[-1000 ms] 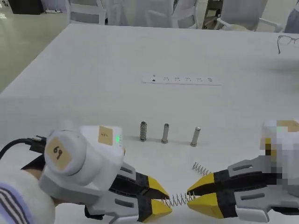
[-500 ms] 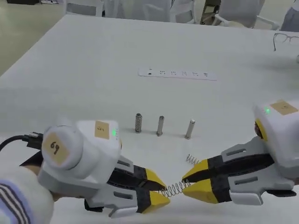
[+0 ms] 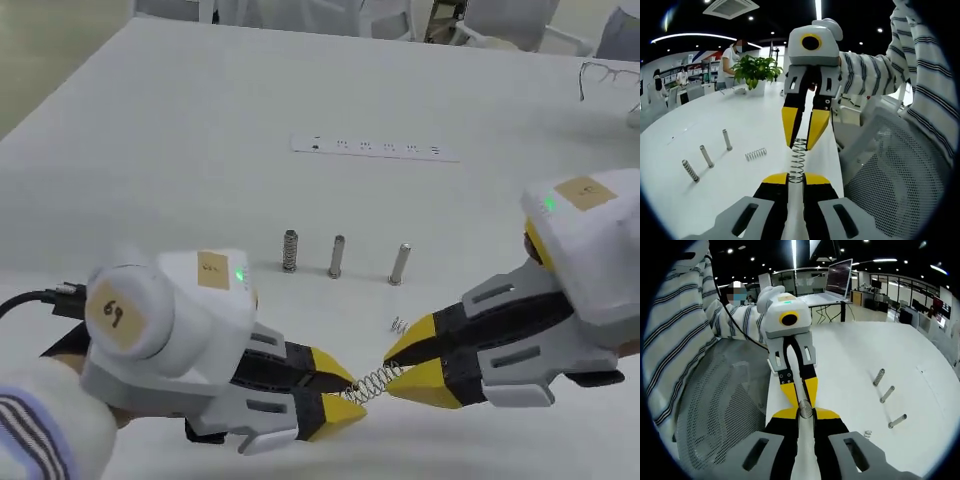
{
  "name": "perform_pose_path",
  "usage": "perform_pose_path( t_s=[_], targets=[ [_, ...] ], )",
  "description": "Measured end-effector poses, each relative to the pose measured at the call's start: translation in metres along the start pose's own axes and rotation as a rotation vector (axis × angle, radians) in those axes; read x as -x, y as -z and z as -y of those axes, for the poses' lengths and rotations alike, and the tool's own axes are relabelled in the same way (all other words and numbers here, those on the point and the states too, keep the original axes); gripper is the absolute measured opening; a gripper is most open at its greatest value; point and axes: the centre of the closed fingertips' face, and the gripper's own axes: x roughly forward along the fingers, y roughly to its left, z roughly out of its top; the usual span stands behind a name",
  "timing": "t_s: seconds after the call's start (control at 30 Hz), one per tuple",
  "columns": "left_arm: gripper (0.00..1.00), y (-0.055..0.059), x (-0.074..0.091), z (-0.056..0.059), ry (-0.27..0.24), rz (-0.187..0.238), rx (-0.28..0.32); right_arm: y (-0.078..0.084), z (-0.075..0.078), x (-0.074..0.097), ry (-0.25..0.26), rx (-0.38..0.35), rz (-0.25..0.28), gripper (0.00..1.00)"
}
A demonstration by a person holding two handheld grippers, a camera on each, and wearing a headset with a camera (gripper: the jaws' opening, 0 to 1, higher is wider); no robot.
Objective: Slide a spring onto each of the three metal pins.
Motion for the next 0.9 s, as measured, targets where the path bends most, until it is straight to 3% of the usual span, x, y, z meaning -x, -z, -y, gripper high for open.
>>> perform_pose_path(
  t_s=[0.2, 0.6, 0.9],
  targets=[
    [0.02, 0.001, -0.001, 0.001, -0.012, 0.012, 0.013, -0.002, -0.001, -0.002, 0.0, -0.016, -0.032, 0.08],
    [0.02, -0.005, -0.007, 0.006, -0.01, 0.045, 0.007, -0.01, -0.005, -0.002, -0.017, 0.087, -0.132, 0.08],
    [0.02, -0.008, -0.009, 0.008, -0.011, 0.06, 0.002, -0.006, -0.008, 0.003, -0.039, 0.158, -0.219, 0.08]
  ],
)
